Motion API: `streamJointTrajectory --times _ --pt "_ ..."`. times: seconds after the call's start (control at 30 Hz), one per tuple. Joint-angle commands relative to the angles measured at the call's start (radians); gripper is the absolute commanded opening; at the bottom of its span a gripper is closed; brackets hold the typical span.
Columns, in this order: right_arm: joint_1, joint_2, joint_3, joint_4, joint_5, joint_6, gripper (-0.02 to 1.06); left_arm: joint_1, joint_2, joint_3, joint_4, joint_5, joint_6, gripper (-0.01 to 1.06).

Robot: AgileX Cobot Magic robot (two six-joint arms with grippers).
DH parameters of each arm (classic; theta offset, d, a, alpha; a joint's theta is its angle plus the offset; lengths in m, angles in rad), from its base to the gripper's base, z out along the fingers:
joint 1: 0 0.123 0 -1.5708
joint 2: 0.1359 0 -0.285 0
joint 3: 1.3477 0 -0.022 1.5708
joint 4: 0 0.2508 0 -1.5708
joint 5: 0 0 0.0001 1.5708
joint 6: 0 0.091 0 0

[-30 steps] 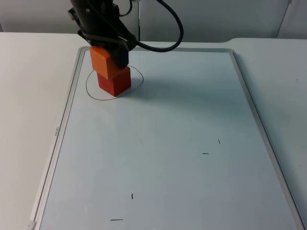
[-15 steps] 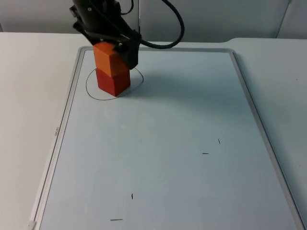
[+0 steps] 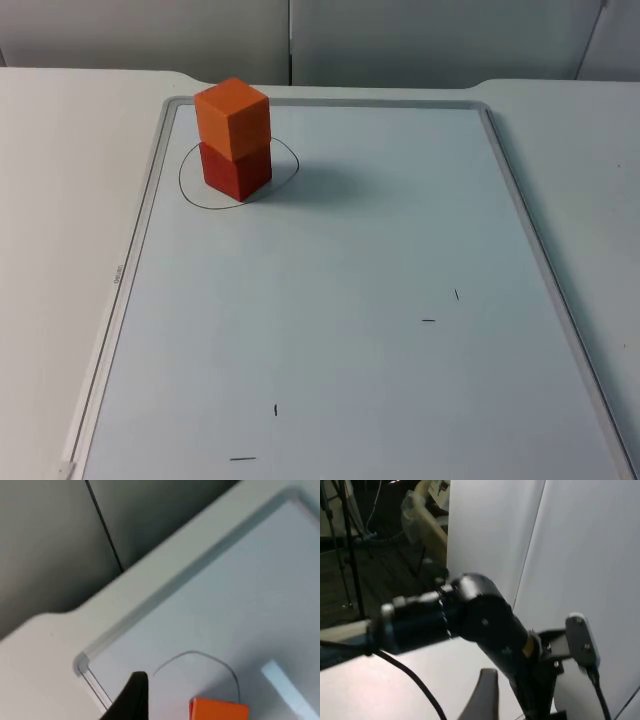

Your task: Pick up one cube with the left hand and another cube with the right hand. First place the cube in the right hand at the target position, then stack the cube in the left hand on top.

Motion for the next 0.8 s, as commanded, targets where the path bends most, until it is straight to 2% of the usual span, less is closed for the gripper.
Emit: streamJointTrajectory --times 0.0,0.17,0.3,0.43,0.47,0.53,0.57,0.6,0.67,0.77 --pt "-0.001 -0.003 0.005 0.008 -0.003 -0.007 0.77 -0.002 -0.096 -0.011 -0.020 0.012 -0.028 0.99" --pt "-0.001 -0.030 0.005 0.022 -0.003 -0.007 0.77 -0.002 -0.283 0.004 -0.057 0.012 -0.035 0.99" --pt "-0.001 -0.068 0.005 0.040 -0.003 -0.014 0.77 -0.002 -0.448 0.092 -0.057 0.012 -0.023 0.99" --pt "-0.001 -0.111 0.008 0.080 -0.003 -0.040 0.77 -0.002 -0.714 0.305 -0.026 0.012 0.020 0.99" --pt "-0.001 -0.111 0.008 0.080 -0.003 -0.040 0.77 -0.002 -0.714 0.305 -0.026 0.012 0.020 0.99" --pt "-0.001 -0.135 0.040 0.104 -0.003 -0.058 0.77 -0.002 -0.893 0.482 0.003 0.012 0.033 0.99" --pt "-0.001 -0.147 0.060 0.111 -0.003 -0.058 0.77 -0.002 -0.952 0.543 0.007 0.012 0.033 0.99" --pt "-0.001 -0.147 0.060 0.111 -0.003 -0.058 0.77 -0.002 -0.952 0.543 0.007 0.012 0.033 0.99" --pt "-0.001 -0.167 0.118 0.118 -0.003 -0.055 0.77 -0.002 -1.091 0.689 0.007 0.012 0.029 0.99" --pt "-0.001 -0.193 0.215 0.163 -0.003 -0.063 0.77 -0.002 -1.276 0.893 0.010 -0.073 0.008 0.99"
